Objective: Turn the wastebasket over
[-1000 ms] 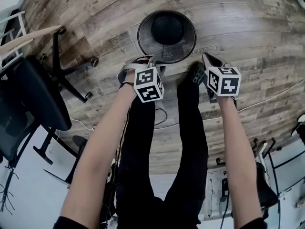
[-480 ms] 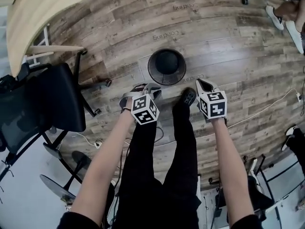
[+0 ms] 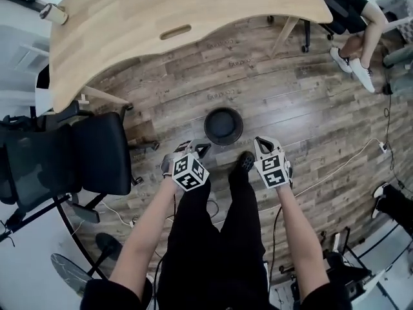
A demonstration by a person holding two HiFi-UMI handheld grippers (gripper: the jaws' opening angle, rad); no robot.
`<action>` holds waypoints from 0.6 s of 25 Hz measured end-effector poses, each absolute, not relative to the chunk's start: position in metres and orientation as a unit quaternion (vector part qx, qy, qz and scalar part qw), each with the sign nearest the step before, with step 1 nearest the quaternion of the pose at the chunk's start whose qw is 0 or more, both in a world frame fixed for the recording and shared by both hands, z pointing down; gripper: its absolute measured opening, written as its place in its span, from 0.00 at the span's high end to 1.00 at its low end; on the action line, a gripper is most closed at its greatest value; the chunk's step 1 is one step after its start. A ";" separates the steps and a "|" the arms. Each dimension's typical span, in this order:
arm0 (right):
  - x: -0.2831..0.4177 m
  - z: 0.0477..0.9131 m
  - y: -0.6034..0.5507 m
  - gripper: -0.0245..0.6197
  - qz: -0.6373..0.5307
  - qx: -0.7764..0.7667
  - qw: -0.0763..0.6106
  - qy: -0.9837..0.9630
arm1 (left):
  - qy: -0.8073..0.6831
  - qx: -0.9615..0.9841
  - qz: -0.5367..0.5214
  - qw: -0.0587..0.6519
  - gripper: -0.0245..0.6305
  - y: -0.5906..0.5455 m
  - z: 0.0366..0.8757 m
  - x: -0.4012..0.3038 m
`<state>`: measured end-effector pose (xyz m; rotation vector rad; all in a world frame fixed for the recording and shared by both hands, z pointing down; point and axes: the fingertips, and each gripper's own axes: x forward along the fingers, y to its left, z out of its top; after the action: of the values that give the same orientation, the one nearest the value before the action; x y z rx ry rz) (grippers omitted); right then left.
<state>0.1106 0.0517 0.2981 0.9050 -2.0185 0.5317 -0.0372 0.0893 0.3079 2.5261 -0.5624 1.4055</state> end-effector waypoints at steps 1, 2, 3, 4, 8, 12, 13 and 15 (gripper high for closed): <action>0.107 0.286 0.054 0.91 0.198 0.360 0.424 -0.807 | -0.193 0.856 0.470 0.095 0.94 0.089 0.294 -0.041; 0.104 0.274 0.055 0.91 0.184 0.359 0.428 -0.809 | -0.196 0.859 0.464 0.091 0.94 0.088 0.281 -0.045; 0.101 0.261 0.055 0.91 0.171 0.359 0.430 -0.811 | -0.199 0.862 0.459 0.086 0.94 0.086 0.268 -0.048; 0.097 0.247 0.053 0.91 0.157 0.360 0.430 -0.813 | -0.202 0.864 0.454 0.079 0.94 0.082 0.255 -0.051; 0.077 0.186 0.037 0.91 0.094 0.369 0.422 -0.822 | -0.219 0.872 0.436 0.039 0.94 0.054 0.202 -0.065; 0.059 0.129 0.027 0.91 0.040 0.379 0.413 -0.827 | -0.246 0.882 0.401 0.012 0.94 0.028 0.143 -0.077; 0.055 0.115 0.026 0.91 0.029 0.382 0.409 -0.828 | -0.252 0.885 0.392 0.006 0.94 0.024 0.129 -0.080; 0.049 0.089 0.022 0.91 0.011 0.391 0.395 -0.831 | -0.264 0.890 0.372 -0.002 0.94 0.015 0.103 -0.084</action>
<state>0.0486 0.0225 0.0891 0.9906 -2.1074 0.0286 -0.0841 0.0154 0.1034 2.7988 -0.8314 1.1699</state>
